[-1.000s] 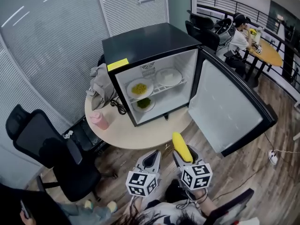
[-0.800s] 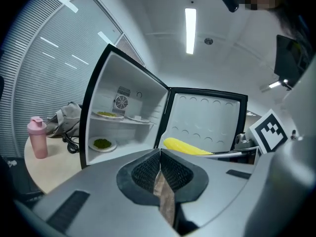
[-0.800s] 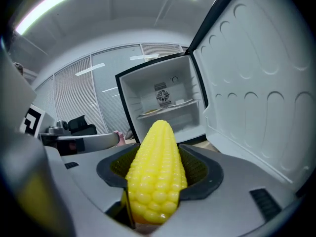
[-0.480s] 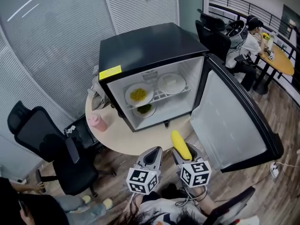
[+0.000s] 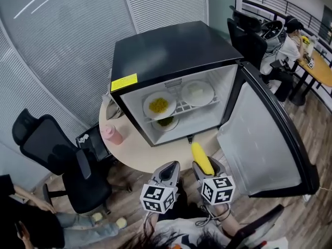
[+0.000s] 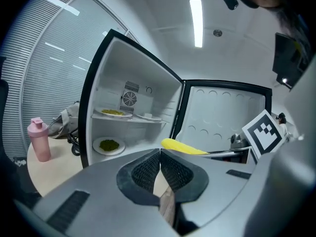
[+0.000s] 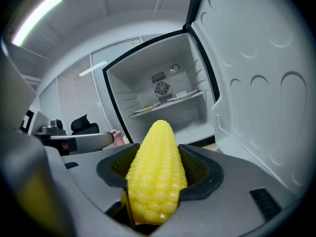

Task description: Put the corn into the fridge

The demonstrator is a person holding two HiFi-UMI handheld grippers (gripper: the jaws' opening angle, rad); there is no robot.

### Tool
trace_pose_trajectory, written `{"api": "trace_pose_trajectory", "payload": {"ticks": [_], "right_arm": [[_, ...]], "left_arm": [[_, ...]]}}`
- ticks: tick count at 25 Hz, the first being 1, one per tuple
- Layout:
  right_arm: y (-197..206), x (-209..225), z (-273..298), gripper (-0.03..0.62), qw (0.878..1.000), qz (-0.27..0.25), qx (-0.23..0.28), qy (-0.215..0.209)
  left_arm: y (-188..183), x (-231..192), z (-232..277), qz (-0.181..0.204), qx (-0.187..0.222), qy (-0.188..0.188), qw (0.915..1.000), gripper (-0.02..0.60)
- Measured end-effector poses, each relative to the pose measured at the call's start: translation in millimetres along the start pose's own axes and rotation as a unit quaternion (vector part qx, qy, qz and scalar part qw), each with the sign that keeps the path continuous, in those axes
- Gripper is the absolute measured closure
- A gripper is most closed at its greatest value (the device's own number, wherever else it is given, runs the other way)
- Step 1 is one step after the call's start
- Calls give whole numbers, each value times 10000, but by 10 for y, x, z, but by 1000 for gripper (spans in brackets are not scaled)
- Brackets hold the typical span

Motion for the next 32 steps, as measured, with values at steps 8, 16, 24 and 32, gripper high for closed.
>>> {"api": "trace_pose_trajectory", "payload": {"ticks": [8,16,24,32], "right_arm": [[-206,130,375,338,9998,-60,-87,179],[-369,287,885,338,9988,-119,-198,443],[-355,461,1455,338,9948,-370,-534,790],[-284,657,2092,338,9845,-856,-1029,1130]], "left_arm": [[-222,-238,464,101,-32,334,9994,571],[-371,-566,857,200,-127,570,9981,571],[-290,-826,1124,179,-449,745,9960,571],[-267,-988,1291,218,-592,931,9937,571]]}}
Point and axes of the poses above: the fingertips, and each gripper's own axes: z forward along the fingers, x to its right, y out of its underside, the point moved 10 cm from there along -z, backward along the fingers
